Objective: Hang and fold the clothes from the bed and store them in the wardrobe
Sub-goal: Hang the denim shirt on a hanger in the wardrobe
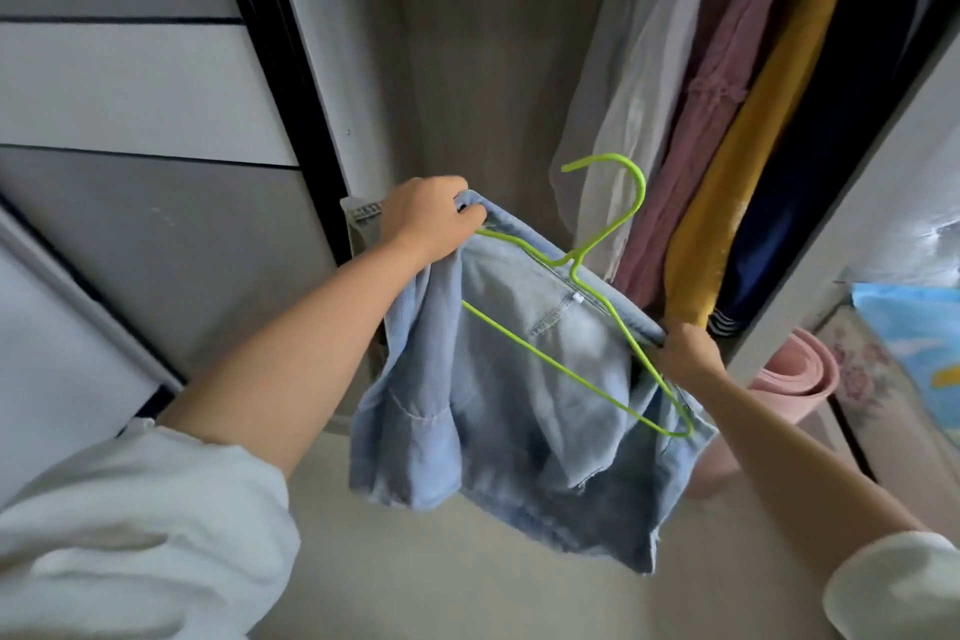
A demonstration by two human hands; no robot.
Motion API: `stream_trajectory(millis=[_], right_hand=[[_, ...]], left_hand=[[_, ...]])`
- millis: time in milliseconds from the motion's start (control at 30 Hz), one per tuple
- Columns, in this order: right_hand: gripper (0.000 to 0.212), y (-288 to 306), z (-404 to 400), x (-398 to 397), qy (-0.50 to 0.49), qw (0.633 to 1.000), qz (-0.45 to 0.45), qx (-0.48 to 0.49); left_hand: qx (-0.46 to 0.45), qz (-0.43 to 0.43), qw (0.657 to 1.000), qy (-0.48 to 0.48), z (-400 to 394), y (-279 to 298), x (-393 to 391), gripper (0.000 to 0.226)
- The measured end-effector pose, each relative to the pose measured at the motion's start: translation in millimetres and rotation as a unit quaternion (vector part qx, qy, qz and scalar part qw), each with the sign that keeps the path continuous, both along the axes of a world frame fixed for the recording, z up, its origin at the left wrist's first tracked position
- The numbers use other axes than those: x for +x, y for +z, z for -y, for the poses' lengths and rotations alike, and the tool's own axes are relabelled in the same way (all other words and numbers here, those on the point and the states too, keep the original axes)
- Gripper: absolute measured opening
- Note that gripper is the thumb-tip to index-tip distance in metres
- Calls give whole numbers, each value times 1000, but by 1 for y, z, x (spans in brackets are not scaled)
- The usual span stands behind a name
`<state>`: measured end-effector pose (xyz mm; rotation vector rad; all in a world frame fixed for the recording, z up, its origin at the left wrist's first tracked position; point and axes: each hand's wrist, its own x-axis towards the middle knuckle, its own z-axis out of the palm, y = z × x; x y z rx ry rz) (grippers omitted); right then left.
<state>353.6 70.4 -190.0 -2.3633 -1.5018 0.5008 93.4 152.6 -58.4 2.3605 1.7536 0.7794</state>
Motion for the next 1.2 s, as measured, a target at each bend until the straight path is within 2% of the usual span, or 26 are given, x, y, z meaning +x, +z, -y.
stream_trajectory(millis=[133,200,267,333,400,467,533,633,667,767,867,1000,1100,1133,1200], right_hand=[[59,-5,7,9,-67,994,-81,8],[69,2,7,15,-48,998,-34,-2],[72,11,7,22,13,996,76,-39],[64,17,8,30,81,979,168,-85],[42,21,10,43,98,965,218,-111],[28,23,13,56,80,965,223,-112],[18,24,16,57,94,962,221,-130],[38,17,11,29,147,962,176,-149],[36,17,8,14,157,968,149,-129],[12,11,-11,-20,189,981,22,-39],[41,13,-24,-58,235,969,-64,-26],[67,13,-43,-103,321,941,-92,-46],[102,12,-54,-133,343,930,-128,-31],[103,8,-58,-140,334,932,-142,-18],[90,5,-64,-155,352,921,-167,-23]], left_hand=[[55,-62,997,-5,1,-8,9,27],[87,-95,992,3,0,-12,9,31],[93,-121,988,24,-4,-16,7,40],[96,-122,987,39,-8,-19,5,47],[94,-114,987,55,-9,-20,1,46],[81,-93,990,67,-10,-20,1,33],[108,-67,990,54,-9,-22,3,31],[221,-66,973,-18,-6,-16,8,27],[244,-74,966,-40,-6,-12,8,26],[268,-88,947,-154,-8,2,-1,25],[282,-62,932,-219,-9,11,-15,27],[268,-29,929,-253,-5,28,-32,24],[265,-14,930,-255,2,39,-43,8],[267,-8,930,-251,5,40,-50,2],[268,4,938,-221,10,41,-66,7]])
